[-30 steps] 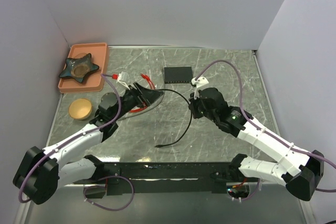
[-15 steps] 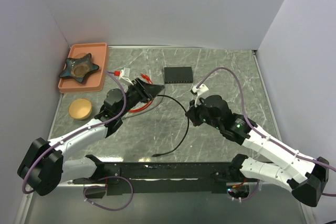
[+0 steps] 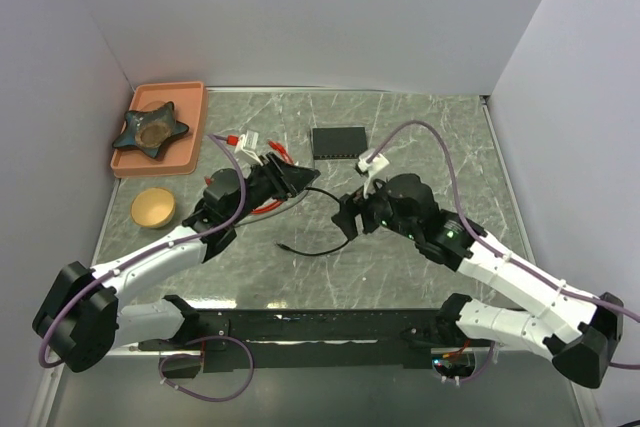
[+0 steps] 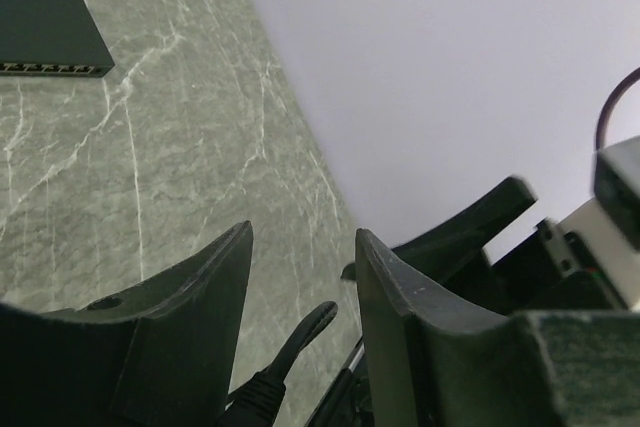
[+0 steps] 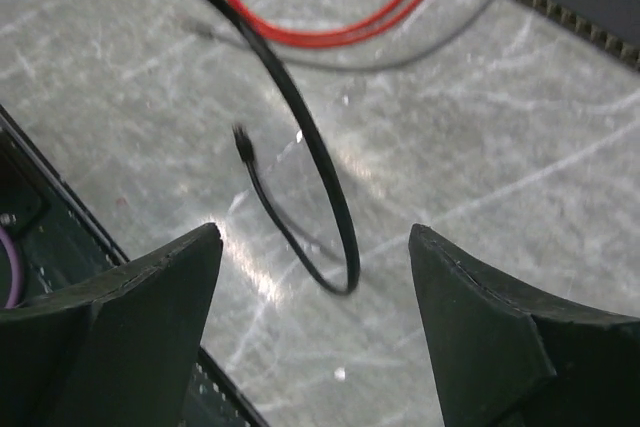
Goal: Insert the plug into the switch port
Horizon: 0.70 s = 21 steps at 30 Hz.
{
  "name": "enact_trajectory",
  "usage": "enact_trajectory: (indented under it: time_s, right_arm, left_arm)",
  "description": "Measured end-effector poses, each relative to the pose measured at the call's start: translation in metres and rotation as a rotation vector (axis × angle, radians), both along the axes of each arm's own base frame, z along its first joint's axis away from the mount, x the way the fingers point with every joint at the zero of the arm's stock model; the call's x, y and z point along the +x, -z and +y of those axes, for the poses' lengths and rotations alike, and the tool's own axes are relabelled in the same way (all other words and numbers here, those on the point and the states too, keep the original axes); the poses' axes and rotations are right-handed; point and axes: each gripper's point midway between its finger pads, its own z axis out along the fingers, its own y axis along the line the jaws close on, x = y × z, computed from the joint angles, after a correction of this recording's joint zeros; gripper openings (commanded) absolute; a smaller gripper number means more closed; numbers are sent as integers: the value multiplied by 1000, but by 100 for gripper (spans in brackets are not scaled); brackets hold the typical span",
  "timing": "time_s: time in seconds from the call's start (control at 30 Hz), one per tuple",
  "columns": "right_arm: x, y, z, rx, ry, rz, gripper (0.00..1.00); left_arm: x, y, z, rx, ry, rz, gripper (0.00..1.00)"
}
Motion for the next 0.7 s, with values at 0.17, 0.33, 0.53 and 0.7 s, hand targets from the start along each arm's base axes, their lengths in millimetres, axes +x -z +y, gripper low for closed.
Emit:
enact_trajectory:
  time_s: [0.17, 0.33, 0.53, 0.7]
  right_arm:
    - [21, -17, 22, 21, -13, -51, 85]
    - [41, -12, 47, 2, -34, -44, 39]
    - [44, 6, 61, -28, -55, -7, 0]
    - [48, -6, 48, 11, 22, -22, 0]
  left_arm:
    - [-2, 3, -2, 31, 18, 0, 1]
    - [-6, 1, -1, 40, 23, -3, 1]
    - [-5, -3, 5, 50, -5, -18, 31]
    - [-7, -2, 12, 68, -30, -10, 88]
